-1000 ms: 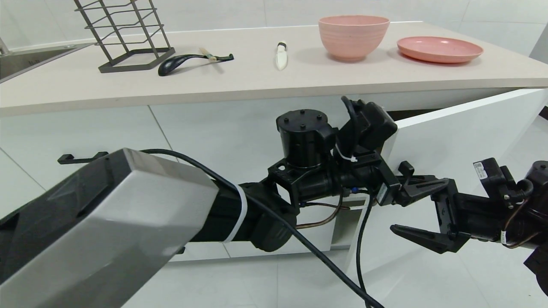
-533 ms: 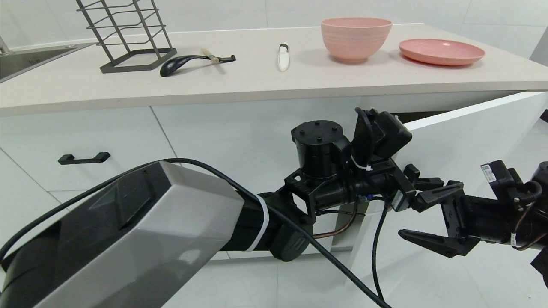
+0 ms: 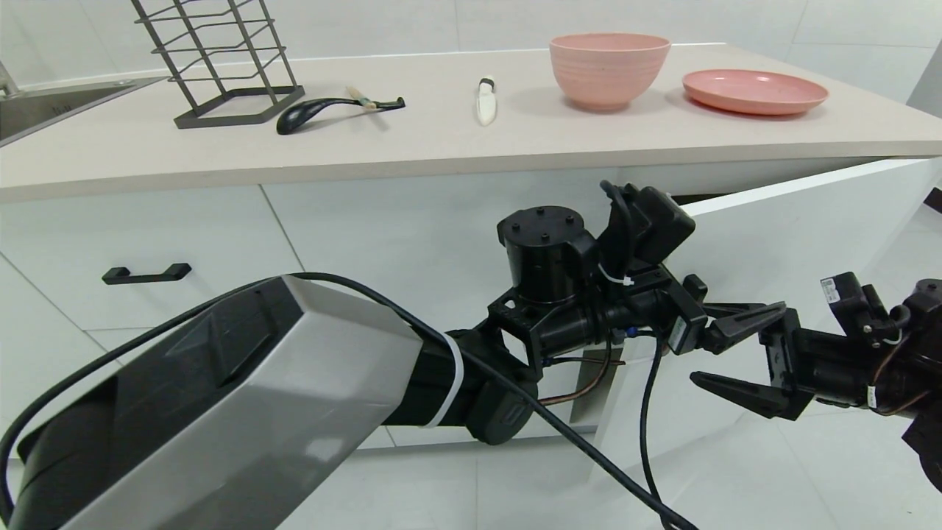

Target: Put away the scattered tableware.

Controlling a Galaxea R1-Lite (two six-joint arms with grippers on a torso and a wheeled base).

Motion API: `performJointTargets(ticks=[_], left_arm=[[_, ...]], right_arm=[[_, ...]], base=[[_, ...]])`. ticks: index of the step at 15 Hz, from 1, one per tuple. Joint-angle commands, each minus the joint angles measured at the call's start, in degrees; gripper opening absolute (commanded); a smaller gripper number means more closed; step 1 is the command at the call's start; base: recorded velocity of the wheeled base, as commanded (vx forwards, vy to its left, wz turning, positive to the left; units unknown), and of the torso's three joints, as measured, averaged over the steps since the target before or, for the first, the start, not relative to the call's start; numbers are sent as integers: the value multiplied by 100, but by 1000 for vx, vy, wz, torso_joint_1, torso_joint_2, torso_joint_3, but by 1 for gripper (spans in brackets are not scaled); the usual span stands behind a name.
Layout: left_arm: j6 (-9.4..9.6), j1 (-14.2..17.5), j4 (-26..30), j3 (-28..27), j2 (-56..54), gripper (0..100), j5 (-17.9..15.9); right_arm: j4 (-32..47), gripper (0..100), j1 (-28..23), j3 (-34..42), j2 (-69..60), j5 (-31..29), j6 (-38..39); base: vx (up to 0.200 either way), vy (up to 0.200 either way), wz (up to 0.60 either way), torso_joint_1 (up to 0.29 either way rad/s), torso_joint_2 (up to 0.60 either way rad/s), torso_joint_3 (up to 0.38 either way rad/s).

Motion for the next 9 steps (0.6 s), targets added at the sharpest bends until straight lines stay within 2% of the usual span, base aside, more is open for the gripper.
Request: performJointTargets(ticks=[1,4,6,8,9], left_arm=[[1,-107,7,3,18,100,-52],[-16,-107,7,3,18,100,256],[-218,-107,-19,3,36,100,476],[-368,-107,-134,3,97,100,722],[-421,-107,-142,3,132,100,836]], right_arm=[[-6,100,-2,5,53,-48,21],[3,100,-2,638,-711,-365,-129],[20,100,-239,1464,-1546,-514,-137],[55,100,-476,1956,-2390,-514,-129],[90,100,-766,2334,-3041,-532,-111]], base=[[0,0,0,0,0,0],[0,0,0,0,0,0],[0,0,0,0,0,0],[0,0,0,0,0,0],[0,0,0,0,0,0]])
